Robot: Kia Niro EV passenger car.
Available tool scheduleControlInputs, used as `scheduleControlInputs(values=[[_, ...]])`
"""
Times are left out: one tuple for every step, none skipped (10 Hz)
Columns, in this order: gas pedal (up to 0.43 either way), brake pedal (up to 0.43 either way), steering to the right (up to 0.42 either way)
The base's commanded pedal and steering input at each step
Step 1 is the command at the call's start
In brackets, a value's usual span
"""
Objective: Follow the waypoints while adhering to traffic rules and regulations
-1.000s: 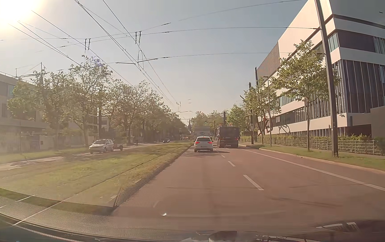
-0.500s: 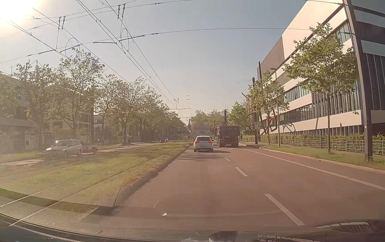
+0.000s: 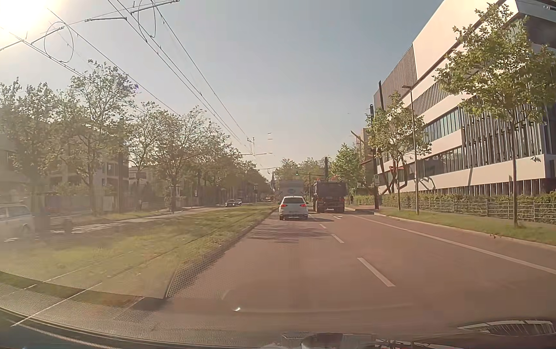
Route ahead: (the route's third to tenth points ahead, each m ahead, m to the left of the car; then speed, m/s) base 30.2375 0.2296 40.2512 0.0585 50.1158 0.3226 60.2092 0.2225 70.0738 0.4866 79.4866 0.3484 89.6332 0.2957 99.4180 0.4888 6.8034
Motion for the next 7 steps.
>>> scheduleControlInputs(values=[[0.0, 0.0, 0.0], [0.0, 0.0, 0.0], [0.0, 0.0, 0.0], [0.0, 0.0, 0.0], [0.0, 0.0, 0.0], [0.0, 0.0, 0.0], [0.0, 0.0, 0.001]])
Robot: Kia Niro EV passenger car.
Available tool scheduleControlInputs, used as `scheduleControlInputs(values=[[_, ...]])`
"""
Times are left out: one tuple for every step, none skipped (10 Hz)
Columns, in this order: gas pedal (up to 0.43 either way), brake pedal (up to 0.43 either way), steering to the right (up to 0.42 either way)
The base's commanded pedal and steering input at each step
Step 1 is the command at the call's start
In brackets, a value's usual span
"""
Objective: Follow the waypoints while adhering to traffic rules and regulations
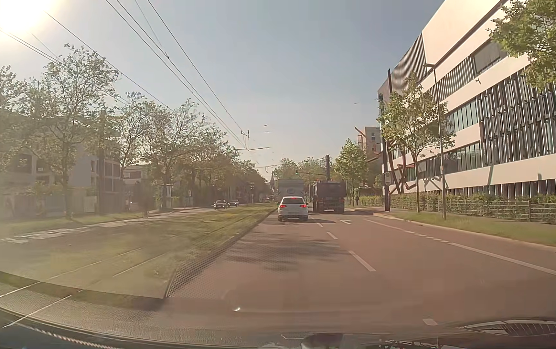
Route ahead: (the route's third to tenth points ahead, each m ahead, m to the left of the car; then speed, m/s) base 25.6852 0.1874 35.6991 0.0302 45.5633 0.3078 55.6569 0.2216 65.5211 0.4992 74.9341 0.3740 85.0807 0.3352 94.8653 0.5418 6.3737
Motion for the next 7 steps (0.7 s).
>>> scheduleControlInputs(values=[[0.0, 0.0, 0.0], [0.0, 0.0, 0.0], [0.0, 0.0, 0.0], [0.0, 0.0, 0.0], [0.0, 0.0, 0.0], [0.0, 0.0, -0.001], [0.0, 0.0, -0.001]])
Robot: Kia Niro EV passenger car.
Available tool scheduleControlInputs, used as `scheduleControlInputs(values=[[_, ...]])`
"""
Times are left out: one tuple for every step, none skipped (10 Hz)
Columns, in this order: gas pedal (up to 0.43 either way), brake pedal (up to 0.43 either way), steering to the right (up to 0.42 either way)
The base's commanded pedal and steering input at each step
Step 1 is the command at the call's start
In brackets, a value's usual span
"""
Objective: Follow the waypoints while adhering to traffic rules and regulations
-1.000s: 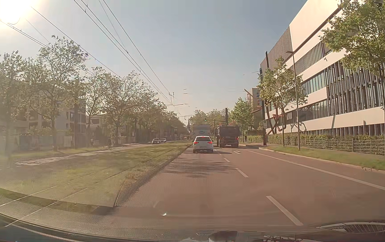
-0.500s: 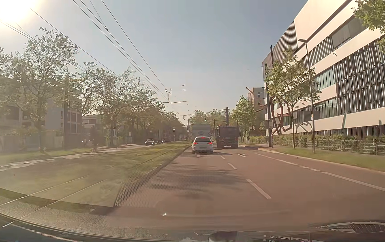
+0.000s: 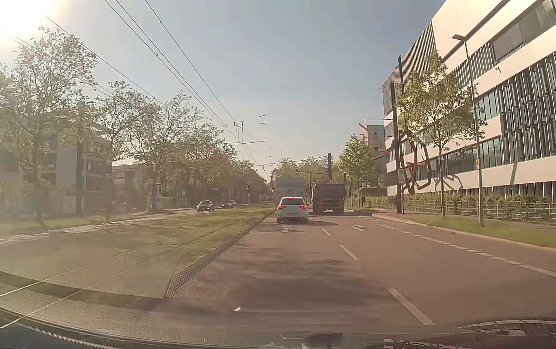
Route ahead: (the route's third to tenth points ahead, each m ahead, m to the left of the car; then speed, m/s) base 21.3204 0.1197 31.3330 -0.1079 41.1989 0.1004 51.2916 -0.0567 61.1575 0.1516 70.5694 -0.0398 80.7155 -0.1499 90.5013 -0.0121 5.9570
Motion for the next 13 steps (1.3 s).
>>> scheduleControlInputs(values=[[0.0, 0.0, -0.001], [0.0, 0.0, -0.001], [0.0, 0.0, -0.001], [0.0, 0.0, -0.001], [0.0, 0.0, -0.001], [0.0, 0.0, -0.001], [0.0, 0.0, -0.001], [0.0, 0.0, -0.001], [0.0, 0.0, -0.001], [0.0, 0.0, -0.001], [0.0, 0.0, -0.001], [0.0, 0.0, -0.001], [0.0, 0.0, -0.001]])
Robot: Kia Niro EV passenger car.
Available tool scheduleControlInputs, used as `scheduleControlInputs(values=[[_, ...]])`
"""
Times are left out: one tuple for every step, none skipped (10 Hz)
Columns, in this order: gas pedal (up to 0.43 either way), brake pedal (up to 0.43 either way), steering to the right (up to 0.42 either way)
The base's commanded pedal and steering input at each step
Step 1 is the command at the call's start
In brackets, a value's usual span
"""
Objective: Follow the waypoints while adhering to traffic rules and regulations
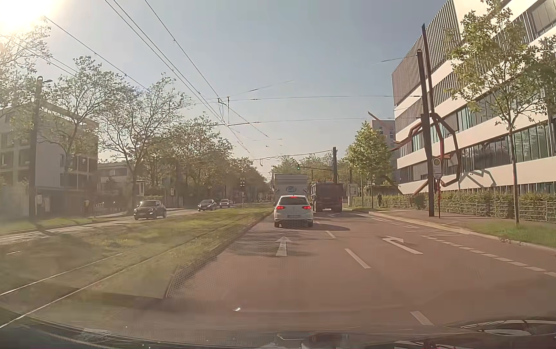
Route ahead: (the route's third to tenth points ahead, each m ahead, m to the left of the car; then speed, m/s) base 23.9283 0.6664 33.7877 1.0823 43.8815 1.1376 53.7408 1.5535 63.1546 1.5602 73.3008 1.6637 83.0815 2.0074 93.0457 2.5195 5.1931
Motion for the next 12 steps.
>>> scheduleControlInputs(values=[[0.0, 0.0, -0.001], [0.0, 0.0, -0.001], [0.0, 0.0, -0.001], [0.0, 0.006, -0.001], [0.0, 0.006, -0.001], [0.0, 0.006, -0.001], [0.0, 0.012, -0.001], [0.0, 0.03, -0.001], [0.0, 0.055, -0.001], [0.0, 0.073, -0.001], [0.0, 0.091, -0.001], [0.0, 0.11, -0.001]])
